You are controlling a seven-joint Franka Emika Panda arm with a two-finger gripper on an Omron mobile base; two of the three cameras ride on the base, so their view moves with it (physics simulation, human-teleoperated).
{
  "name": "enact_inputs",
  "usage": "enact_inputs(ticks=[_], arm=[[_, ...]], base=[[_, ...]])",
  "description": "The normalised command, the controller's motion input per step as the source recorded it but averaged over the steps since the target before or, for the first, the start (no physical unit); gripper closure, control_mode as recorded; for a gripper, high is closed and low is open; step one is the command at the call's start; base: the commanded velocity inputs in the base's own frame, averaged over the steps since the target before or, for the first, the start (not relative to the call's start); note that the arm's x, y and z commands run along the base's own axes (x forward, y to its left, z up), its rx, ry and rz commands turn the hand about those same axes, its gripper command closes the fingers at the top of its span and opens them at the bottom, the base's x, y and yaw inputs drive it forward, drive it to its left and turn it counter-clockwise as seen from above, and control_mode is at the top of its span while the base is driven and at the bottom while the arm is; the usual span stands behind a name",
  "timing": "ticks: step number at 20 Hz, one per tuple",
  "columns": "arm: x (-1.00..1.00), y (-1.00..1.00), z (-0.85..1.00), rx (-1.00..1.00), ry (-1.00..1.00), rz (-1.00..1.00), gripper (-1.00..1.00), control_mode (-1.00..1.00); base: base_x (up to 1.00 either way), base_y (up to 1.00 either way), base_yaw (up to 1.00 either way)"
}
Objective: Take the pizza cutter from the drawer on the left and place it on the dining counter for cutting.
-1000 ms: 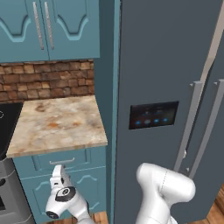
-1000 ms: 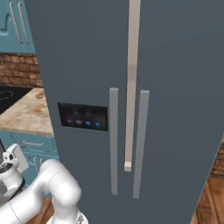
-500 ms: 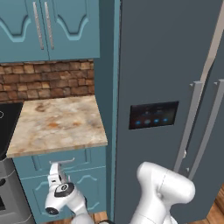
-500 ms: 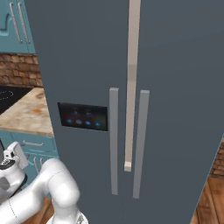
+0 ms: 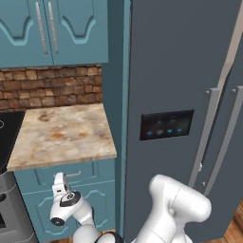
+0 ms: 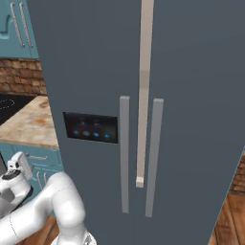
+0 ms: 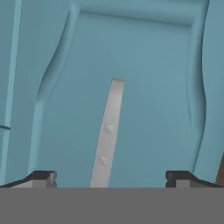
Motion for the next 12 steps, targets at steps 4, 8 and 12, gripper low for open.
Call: enact_inputs(ticks=[4, 8, 12], arm=[[0.22, 0.00, -0.30, 0.00, -0.05, 0.02, -1.00, -1.00], [0.10, 0.01, -0.26, 0.00, -0.02, 0.03, -1.00, -1.00], [0.12, 0.00, -0.25, 0.00, -0.02, 0.02, -1.00, -1.00]], base=[[0.00, 0.00, 0.00], [0.00, 0.00, 0.00], [0.00, 0.00, 0.00]])
